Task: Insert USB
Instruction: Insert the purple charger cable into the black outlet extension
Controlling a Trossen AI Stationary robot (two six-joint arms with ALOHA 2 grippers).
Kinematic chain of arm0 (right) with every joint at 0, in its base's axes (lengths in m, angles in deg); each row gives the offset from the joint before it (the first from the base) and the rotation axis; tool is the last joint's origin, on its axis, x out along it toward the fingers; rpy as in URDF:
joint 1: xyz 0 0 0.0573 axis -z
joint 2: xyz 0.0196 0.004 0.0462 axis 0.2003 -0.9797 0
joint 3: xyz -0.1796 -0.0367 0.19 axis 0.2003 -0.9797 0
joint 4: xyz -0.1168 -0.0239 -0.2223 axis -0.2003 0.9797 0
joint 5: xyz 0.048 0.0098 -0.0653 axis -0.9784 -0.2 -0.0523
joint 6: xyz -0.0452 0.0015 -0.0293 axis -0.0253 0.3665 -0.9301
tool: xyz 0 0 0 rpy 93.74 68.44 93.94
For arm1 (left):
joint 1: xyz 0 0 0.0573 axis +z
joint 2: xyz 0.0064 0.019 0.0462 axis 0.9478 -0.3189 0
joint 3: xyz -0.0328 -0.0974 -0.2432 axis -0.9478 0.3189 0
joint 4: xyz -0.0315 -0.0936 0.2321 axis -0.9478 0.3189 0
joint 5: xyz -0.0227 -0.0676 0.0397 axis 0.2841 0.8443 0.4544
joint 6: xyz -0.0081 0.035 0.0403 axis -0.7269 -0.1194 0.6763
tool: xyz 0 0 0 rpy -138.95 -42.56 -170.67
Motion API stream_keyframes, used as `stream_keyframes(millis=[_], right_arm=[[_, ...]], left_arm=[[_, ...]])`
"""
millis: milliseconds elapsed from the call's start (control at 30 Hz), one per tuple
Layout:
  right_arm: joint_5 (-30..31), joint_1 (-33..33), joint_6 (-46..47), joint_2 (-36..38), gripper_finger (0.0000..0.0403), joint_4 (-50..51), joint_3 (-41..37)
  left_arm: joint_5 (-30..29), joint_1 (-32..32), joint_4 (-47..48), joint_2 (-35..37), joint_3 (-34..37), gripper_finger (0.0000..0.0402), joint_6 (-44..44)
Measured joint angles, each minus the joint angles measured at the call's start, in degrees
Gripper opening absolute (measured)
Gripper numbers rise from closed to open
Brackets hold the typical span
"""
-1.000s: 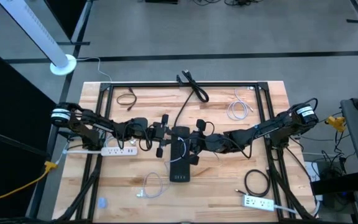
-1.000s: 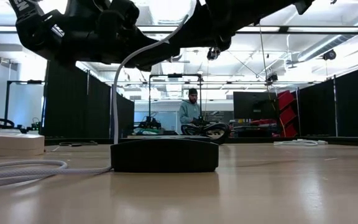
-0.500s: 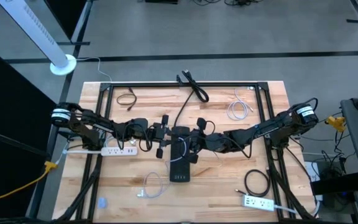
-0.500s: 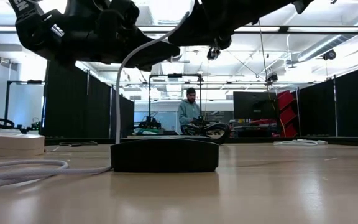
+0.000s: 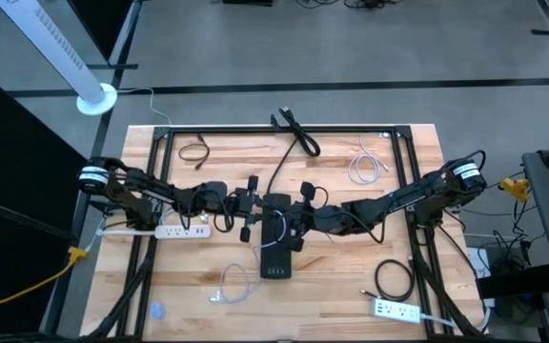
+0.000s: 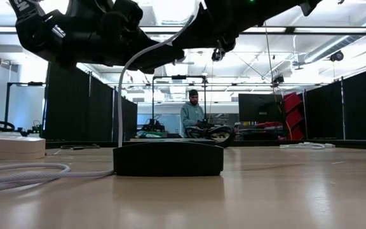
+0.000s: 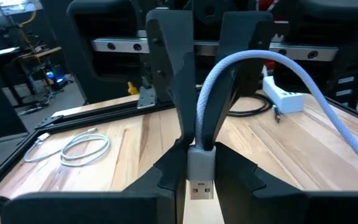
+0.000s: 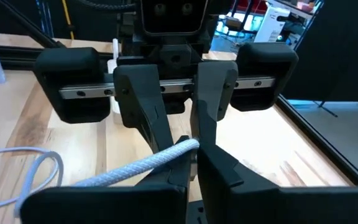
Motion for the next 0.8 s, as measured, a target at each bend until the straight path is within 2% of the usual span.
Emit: stream_keyframes(millis=[200,400,567,800], right_arm=[[0.2,-1.0,-2.2,0.9,0.0002,0.4,0.0],[-0.5,-1.9,-3.0,1.3,0.0001,0.0,0.4],[-0.7,-3.0,-3.9,1.6,0.0001,0.2,0.4],[-9.9,-4.2,0.1,1.9,0.0,3.6,0.5]], left_arm=[[0.0,0.0,0.1,0.0,-0.1,0.0054,-1.3],[4.8,0.0,0.7,0.1,0.0,0.0122,-2.3],[5.2,-0.2,5.1,0.7,0.0,0.0166,-5.0],[5.2,-2.0,13.9,2.8,0.0,0.0182,-7.8]])
